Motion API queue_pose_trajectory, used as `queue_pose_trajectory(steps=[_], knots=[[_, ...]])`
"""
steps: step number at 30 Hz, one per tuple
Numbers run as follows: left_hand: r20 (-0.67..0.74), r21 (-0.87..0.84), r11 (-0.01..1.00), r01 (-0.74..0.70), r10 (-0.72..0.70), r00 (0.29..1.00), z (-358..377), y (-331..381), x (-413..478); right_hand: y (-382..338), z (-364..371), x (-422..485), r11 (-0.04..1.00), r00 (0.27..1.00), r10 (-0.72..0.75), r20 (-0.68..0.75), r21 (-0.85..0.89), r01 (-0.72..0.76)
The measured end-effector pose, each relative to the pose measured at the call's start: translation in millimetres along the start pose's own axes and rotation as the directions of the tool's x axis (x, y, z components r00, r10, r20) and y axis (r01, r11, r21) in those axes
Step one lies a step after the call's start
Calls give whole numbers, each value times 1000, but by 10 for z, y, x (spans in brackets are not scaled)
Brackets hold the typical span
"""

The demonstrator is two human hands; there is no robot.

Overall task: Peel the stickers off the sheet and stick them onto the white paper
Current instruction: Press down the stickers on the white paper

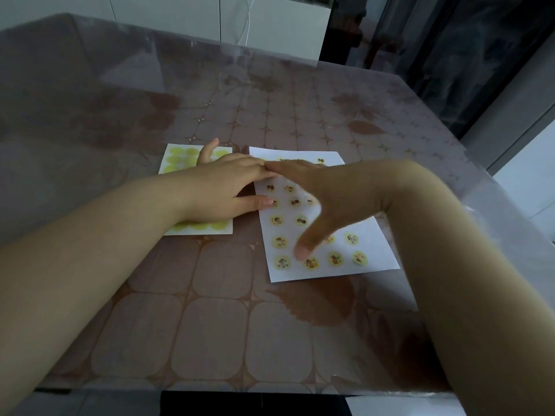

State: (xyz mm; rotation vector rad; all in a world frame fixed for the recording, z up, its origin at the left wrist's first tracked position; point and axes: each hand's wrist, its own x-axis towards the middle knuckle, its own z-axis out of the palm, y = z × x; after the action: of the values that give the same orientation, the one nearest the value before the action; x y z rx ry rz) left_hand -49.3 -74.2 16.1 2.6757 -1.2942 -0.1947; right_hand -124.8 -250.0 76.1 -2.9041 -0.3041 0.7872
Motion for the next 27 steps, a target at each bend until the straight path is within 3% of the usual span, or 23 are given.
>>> queue_pose_trajectory(steps=[3,9,27], knots=[[8,19,1000,-8,8,1000,-6,-2,4,-140,86,96,999,997,-33,-72,-3,32],[0,30,1000,0,0,1000,-7,11,3,-140,191,229,993,991,67,-115,-89,-78],[14,11,1000,9,-9,1000,9,-10,7,44,45,55,987,993,115,-6,-111,-115]])
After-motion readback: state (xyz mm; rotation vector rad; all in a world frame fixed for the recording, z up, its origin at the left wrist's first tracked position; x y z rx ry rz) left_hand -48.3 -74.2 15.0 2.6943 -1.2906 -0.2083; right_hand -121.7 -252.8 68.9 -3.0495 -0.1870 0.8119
